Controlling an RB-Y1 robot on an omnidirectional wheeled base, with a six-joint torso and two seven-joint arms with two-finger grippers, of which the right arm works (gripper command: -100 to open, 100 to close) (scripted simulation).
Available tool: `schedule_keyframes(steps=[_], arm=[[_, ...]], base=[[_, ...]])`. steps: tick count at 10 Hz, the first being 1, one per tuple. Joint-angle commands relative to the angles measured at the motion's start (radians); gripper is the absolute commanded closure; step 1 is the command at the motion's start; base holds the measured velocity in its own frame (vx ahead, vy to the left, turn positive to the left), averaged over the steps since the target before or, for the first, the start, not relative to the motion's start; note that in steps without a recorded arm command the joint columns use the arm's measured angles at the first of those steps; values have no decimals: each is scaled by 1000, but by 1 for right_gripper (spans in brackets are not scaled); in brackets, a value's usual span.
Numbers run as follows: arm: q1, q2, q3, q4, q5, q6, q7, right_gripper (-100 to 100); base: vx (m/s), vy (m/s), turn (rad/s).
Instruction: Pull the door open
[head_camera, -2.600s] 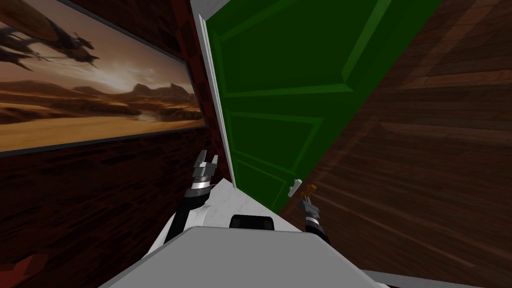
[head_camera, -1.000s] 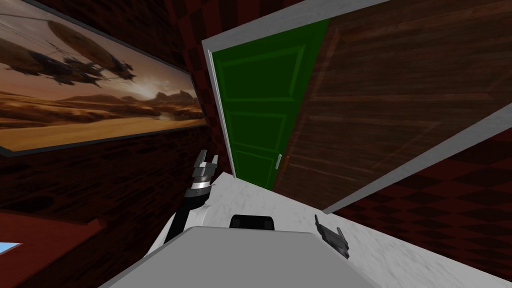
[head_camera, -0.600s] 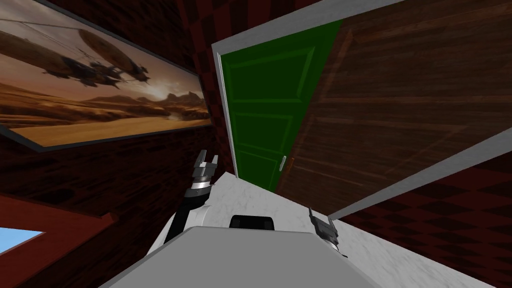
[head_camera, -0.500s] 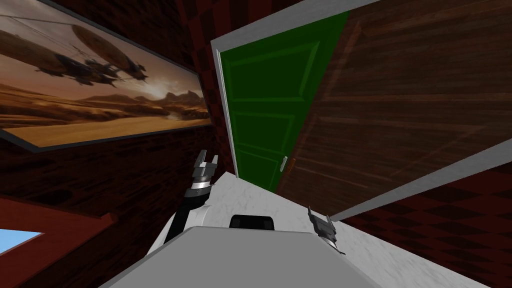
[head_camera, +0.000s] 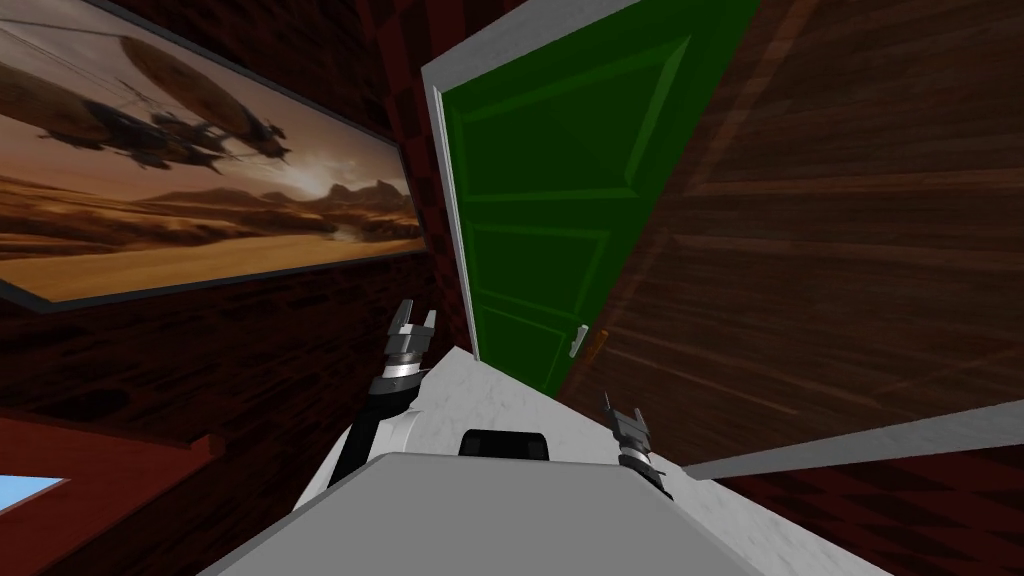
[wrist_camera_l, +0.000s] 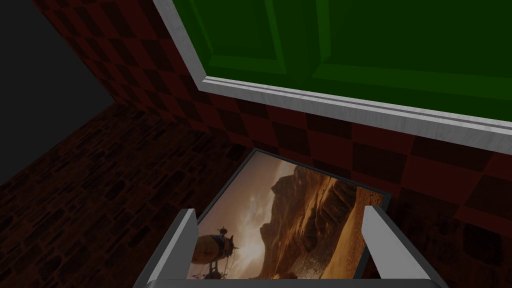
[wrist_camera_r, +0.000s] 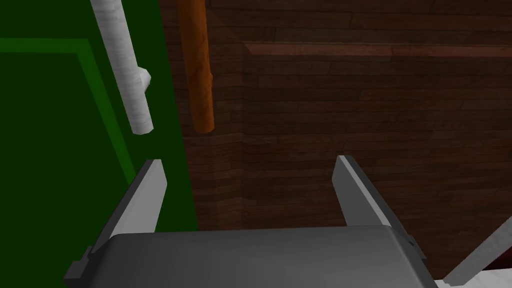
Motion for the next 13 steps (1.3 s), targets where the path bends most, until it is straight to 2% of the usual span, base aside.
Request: schedule_keyframes(steps=[1,2,3,4,6,9,11,12,13], arm=[[-24,1,7,1,6,-7,-10,-100],[-32,1,7,-4,7,-8,-10,-100],[-24,0,4,-10,4,-1,-3,-100],[-5,-7,-4,5,-2,-1,-5,-100],[11,-13,-12,16,-7,0,-4,-100],[59,-34,-41,52,-26,4,-1,-100],[80,-45,-56,69,-35,6,0,-100],[100,-56,-73,87,-45,10,2,-100],[100,-56,-73,87,-45,10,2,-100]], base=[[183,28,84],[190,9,73],[87,-8,22],[-91,13,-119],[-141,2,-101],[-199,2,-115],[-153,-9,-123],[-121,-52,-172],[-87,-37,-68]])
